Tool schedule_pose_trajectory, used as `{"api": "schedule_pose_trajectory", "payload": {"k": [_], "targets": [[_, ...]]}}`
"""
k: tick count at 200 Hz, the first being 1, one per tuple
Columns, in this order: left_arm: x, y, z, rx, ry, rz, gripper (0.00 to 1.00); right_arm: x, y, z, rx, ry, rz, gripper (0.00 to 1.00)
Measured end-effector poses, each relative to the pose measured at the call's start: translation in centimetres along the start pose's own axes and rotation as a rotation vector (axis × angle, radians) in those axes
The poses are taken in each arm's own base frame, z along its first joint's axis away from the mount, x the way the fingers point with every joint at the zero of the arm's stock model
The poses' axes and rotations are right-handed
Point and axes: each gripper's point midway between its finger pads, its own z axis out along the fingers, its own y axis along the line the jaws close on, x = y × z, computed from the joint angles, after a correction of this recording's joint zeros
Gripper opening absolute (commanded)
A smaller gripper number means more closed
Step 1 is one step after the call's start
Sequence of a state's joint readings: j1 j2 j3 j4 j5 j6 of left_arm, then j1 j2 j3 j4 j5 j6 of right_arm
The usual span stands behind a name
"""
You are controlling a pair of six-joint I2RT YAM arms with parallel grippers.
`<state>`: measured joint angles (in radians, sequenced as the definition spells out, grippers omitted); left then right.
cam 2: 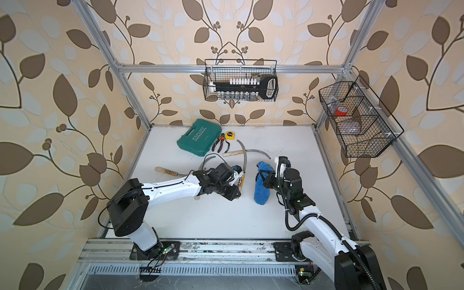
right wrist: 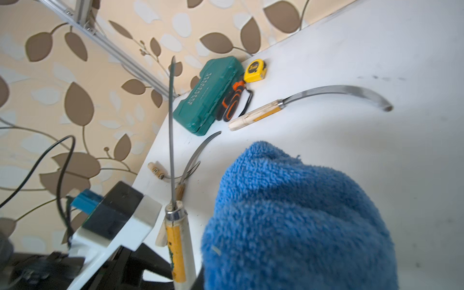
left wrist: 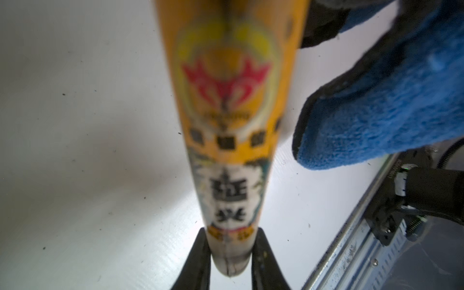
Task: Wipe small sickles with rags
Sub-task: Wipe the small sickle, then place the small sickle at the center of the board.
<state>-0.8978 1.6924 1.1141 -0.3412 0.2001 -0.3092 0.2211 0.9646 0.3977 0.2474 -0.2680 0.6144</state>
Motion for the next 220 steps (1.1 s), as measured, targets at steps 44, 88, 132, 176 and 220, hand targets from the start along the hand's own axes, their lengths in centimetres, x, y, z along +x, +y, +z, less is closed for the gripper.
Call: {"api": "schedule_pose_trajectory", "payload": {"k": [44,88,132,176,220], "targets": [[2.4,0.7,3.3,-0.136,0.114,0.029,0.0,-1.7,-5.3,-1.2,0.136,-0.077,0.116,0.0],[1.9,1.2,5.6,-0.219,0.168,0.043,0.0,-2.4,-8.4,-2.1,0.207,-0.114,0.185,0.0],[1.0,1.2,6.1,-0.24,0.183,0.044,0.0,-2.2,-10.0,-2.2,0.233,-0.113,0.226,0.0],[1.1,1.0,6.1,-0.245,0.185,0.051,0.07,-1.8,-10.4,-1.8,0.236,-0.097,0.239,0.0],[1.2,1.4,6.1,-0.271,0.179,0.057,0.42,-1.4,-11.2,-1.1,0.262,-0.062,0.261,0.02]]}}
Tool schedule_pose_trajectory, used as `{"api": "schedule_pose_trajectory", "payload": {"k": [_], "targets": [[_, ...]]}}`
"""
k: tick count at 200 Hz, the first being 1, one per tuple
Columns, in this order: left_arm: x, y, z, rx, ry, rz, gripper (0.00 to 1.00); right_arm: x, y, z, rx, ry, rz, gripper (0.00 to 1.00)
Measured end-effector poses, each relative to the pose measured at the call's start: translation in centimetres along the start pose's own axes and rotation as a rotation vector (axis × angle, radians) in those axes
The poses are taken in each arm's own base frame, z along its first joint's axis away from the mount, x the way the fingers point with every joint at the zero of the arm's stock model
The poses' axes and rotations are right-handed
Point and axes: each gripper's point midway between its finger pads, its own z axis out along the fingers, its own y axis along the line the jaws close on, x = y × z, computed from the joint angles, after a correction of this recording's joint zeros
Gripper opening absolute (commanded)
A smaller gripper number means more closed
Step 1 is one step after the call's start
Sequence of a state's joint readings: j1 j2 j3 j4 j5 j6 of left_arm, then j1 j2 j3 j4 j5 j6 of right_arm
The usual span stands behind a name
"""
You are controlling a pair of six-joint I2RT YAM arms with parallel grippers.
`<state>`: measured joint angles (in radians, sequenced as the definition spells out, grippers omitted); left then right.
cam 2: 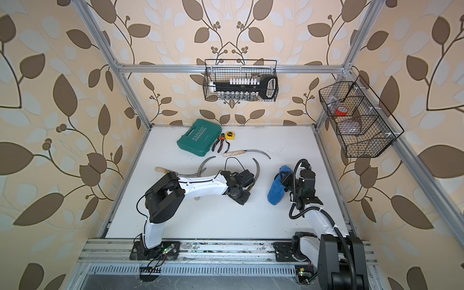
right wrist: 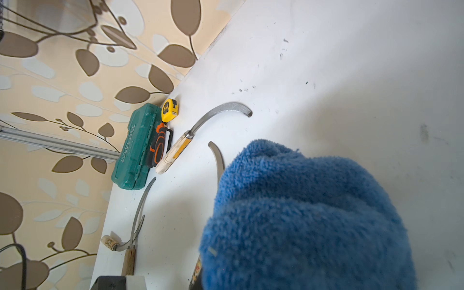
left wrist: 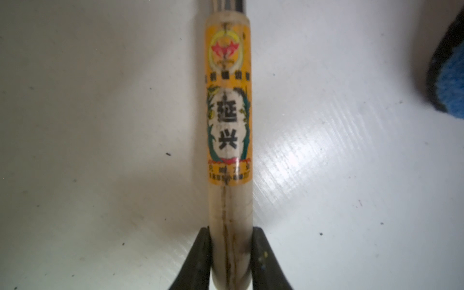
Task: Wipe small sickles with rags
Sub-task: Place the small sickle at the center of the board, then place the rag at the center of the board.
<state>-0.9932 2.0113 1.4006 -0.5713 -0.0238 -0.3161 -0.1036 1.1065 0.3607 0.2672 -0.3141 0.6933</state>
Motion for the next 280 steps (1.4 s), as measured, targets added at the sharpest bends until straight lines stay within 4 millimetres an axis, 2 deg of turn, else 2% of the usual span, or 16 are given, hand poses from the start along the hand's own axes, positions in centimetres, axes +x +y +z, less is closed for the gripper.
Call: {"api": "schedule_pose_trajectory", "payload": {"k": [22,46,57,69,75,96,119,152,168,183,207,218,234,244,256,280], "targets": [[0.6,0.8,-0.2,-0.029,-0.005,-0.009,0.53,-0.8,-0.1,1.3,0.027,0.023,0.019,0.02],[0.7,1.4,-2.4,-0.05,-0.038,-0.029,0.67,-2.6,-0.3,3.4,0.075,0.04,0.043,0.03],[0.2,1.5,-4.0,-0.046,-0.075,-0.056,0.77,-3.7,-0.2,4.4,0.098,0.041,0.048,0.11],[-0.1,1.8,-6.1,-0.042,-0.13,-0.094,0.9,-4.6,-0.3,5.3,0.125,0.042,0.052,0.28],[-0.2,2.1,-7.3,-0.041,-0.163,-0.114,0.98,-4.9,-0.4,5.6,0.142,0.044,0.052,0.39],[-0.2,3.5,-12.0,-0.051,-0.292,-0.183,0.99,-6.2,-0.9,6.0,0.216,0.043,0.05,0.74],[-0.5,6.0,-18.3,-0.082,-0.484,-0.289,0.99,-7.2,-0.6,5.3,0.252,0.036,0.041,0.97],[0.3,12.2,-28.6,-0.175,-0.841,-0.489,0.99,-8.8,1.3,2.4,0.275,0.025,0.019,0.99],[1.3,14.9,-31.2,-0.229,-1.002,-0.541,0.99,-11.0,2.9,0.7,0.295,-0.015,0.011,0.99],[2.4,16.3,-31.2,-0.281,-1.095,-0.529,0.99,-13.2,4.3,-1.1,0.318,-0.071,0.001,0.99],[3.7,18.0,-28.3,-0.379,-1.087,-0.437,0.99,-15.7,5.2,-3.4,0.376,-0.132,-0.029,0.99],[4.1,19.4,-27.4,-0.446,-1.053,-0.424,0.99,-16.3,4.9,-3.9,0.403,-0.148,-0.039,0.99],[4.4,22.3,-27.4,-0.54,-1.028,-0.457,0.99,-16.4,3.5,-4.1,0.448,-0.164,-0.05,0.99],[4.9,24.3,-27.4,-0.6,-1.012,-0.489,0.99,-15.8,2.0,-3.8,0.472,-0.165,-0.051,0.99],[5.8,26.6,-26.9,-0.665,-0.999,-0.53,0.99,-13.9,-0.1,-3.3,0.503,-0.126,-0.046,0.99],[8.6,29.6,-23.4,-0.741,-0.904,-0.565,0.99,-10.1,-3.3,0.1,0.58,0.077,-0.046,0.99]]}}
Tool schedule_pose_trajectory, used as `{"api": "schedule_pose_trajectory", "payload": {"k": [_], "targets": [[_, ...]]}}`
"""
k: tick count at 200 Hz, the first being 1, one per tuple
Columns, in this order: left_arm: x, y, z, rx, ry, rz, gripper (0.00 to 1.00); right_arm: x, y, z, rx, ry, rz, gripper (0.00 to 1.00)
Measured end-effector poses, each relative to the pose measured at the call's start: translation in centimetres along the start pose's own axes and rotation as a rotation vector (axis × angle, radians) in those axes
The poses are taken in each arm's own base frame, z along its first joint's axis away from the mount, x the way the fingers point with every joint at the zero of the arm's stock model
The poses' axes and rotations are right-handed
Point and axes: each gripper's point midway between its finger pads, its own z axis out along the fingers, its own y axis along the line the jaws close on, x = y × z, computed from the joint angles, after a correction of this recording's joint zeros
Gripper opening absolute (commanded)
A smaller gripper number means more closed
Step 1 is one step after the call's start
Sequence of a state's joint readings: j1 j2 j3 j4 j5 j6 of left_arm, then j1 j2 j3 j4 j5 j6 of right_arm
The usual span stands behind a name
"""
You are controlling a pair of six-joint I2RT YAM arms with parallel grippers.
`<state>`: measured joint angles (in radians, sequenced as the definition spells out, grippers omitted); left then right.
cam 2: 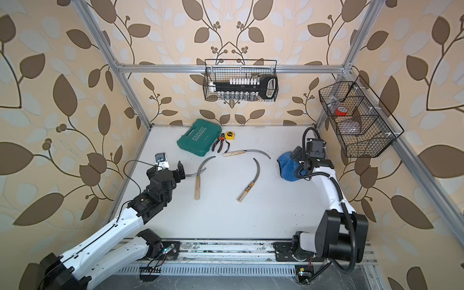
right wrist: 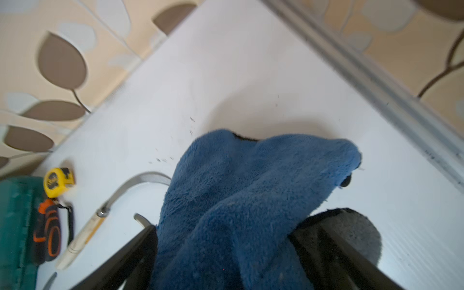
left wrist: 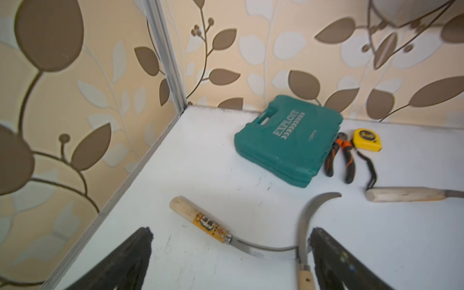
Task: Wipe small sickles with rags
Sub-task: Place the rag at the center of the board, then reset both arms
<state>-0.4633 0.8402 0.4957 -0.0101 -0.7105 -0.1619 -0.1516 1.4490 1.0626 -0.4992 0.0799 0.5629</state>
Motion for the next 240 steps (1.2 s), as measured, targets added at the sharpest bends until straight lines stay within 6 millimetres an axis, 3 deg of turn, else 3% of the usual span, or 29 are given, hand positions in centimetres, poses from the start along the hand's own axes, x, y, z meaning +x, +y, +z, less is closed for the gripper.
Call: {"api": "schedule_pose_trajectory", "payload": {"k": [12,27,40,63,78,106,120,138,171,203,223,240], "targets": [[1.6,0.5,0.7,-0.01,0.039,0.017,0.99,1.1,0.5,2.8,0.045,0.079,-0.04,0.99],[2.1,0.5,1.0,-0.003,0.058,0.019,0.99,3.7,1.2,5.2,0.128,0.147,-0.131,0.99],[1.9,0.3,1.2,0.01,0.052,0.009,0.99,6.0,2.4,5.7,0.219,0.18,-0.256,0.99],[1.9,0.4,2.0,0.012,0.042,-0.014,0.99,7.7,6.5,5.5,0.256,0.127,-0.42,0.99],[3.1,1.5,3.2,-0.024,0.052,-0.031,0.99,7.3,6.3,5.2,0.228,0.089,-0.408,0.99],[7.8,3.6,5.4,-0.088,0.125,-0.014,0.99,3.7,0.0,2.7,0.242,-0.102,-0.261,0.99],[10.0,3.9,6.2,-0.095,0.18,0.014,0.99,2.7,-0.9,0.7,0.204,-0.247,-0.238,0.99],[10.7,3.4,7.0,-0.073,0.208,0.038,0.99,2.4,-0.4,-0.7,0.135,-0.395,-0.242,0.99],[8.8,2.3,8.0,-0.039,0.14,0.036,0.99,2.5,0.7,0.1,0.073,-0.451,-0.292,0.99],[6.9,1.7,8.7,0.002,0.04,0.011,0.99,3.7,5.6,-1.7,-0.19,-0.477,-0.418,0.99],[9.0,1.6,10.4,0.038,0.076,0.012,0.99,4.9,7.7,-4.1,-0.359,-0.512,-0.484,0.99],[11.4,1.4,10.9,0.072,0.153,0.04,0.99,4.9,8.5,-5.4,-0.432,-0.562,-0.496,0.99]]}}
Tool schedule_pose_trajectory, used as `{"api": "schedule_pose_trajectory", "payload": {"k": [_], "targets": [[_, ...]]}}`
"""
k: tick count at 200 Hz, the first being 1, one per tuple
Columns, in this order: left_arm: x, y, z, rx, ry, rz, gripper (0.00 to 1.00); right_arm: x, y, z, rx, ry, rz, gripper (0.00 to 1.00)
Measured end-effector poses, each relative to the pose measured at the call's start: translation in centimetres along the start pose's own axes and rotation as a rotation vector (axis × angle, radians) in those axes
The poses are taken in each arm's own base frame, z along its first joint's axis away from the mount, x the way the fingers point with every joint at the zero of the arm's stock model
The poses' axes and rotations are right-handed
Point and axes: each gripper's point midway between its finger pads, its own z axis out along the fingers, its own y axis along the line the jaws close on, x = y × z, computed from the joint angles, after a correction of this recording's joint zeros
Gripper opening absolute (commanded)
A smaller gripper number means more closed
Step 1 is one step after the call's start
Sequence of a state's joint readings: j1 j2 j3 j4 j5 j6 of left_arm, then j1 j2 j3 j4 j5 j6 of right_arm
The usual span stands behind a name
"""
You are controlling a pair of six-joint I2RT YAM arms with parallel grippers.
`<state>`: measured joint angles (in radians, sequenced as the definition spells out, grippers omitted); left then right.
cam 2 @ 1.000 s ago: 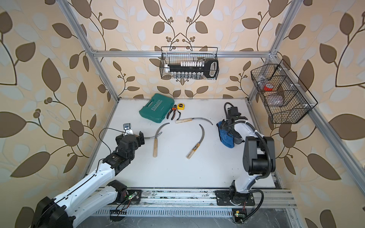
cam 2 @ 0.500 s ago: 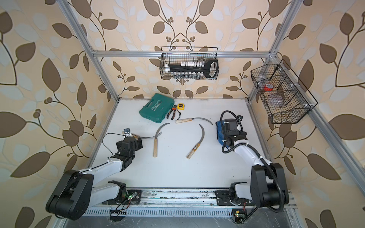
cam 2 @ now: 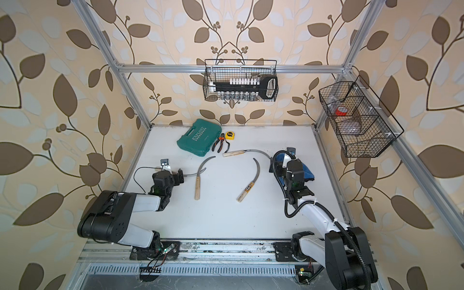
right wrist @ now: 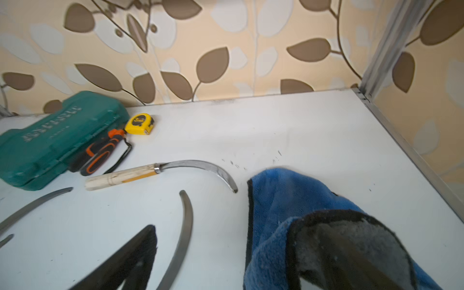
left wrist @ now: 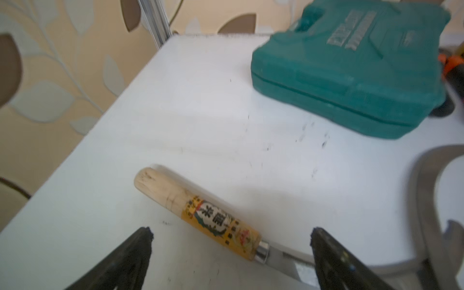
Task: Wipe small sickles with rags
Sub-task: Reset both arms
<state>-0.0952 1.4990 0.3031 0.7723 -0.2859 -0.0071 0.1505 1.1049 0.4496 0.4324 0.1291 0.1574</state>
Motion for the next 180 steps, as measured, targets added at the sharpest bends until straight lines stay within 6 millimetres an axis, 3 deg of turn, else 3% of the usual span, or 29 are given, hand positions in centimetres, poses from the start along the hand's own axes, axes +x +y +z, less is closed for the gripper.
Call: {"api": "schedule_pose_trajectory", "payload": {"k": [24,37,48,63,72,82,104,111,127,133,138,149,163,180], "targets": [[-0.6,-0.9,0.1,0.052,-0.016,0.002,0.99,-0.6,-0.3,-0.4,0.017,-0.035,-0.002,0.99],[-0.9,-1.3,0.1,0.072,-0.022,0.0,0.99,-0.6,-1.1,0.2,0.074,0.007,0.001,0.99],[-1.0,-1.4,0.1,0.077,-0.025,0.0,0.99,-0.4,-1.3,2.2,0.061,0.123,0.036,0.99],[-1.0,-1.5,0.1,0.081,-0.026,0.0,0.99,-2.1,-1.2,6.0,0.019,0.252,0.088,0.99],[-1.0,-1.5,0.1,0.081,-0.025,0.0,0.99,-3.1,-1.3,7.1,0.028,0.263,0.106,0.99],[-1.1,-1.4,0.1,0.081,-0.026,-0.001,0.99,-3.0,-1.8,6.3,0.042,0.256,0.141,0.99],[-1.0,-1.6,0.1,0.089,-0.024,-0.002,0.99,-1.6,-4.7,1.1,0.157,0.278,0.188,0.99],[-1.0,-1.6,0.1,0.094,-0.024,-0.002,0.99,-2.2,-3.7,0.4,0.184,0.269,0.141,0.99],[-1.0,-1.7,0.1,0.096,-0.024,-0.002,0.99,-3.8,2.0,0.8,0.053,0.246,0.073,0.99],[-1.0,-1.7,0.1,0.097,-0.024,-0.002,0.99,-4.0,2.4,1.0,0.029,0.237,0.083,0.99],[-1.0,-1.7,0.1,0.097,-0.024,-0.001,0.99,-3.8,1.5,1.2,0.038,0.235,0.101,0.99],[-1.0,-1.7,0.1,0.098,-0.024,-0.001,0.99,-3.0,-2.8,1.3,0.123,0.221,0.169,0.99],[-1.1,-1.7,0.1,0.099,-0.024,-0.001,0.99,-0.5,-7.8,0.5,0.246,0.193,0.221,0.99],[-1.1,-1.7,0.2,0.099,-0.026,-0.002,0.99,3.4,-8.1,-0.3,0.242,0.164,0.187,0.99]]}}
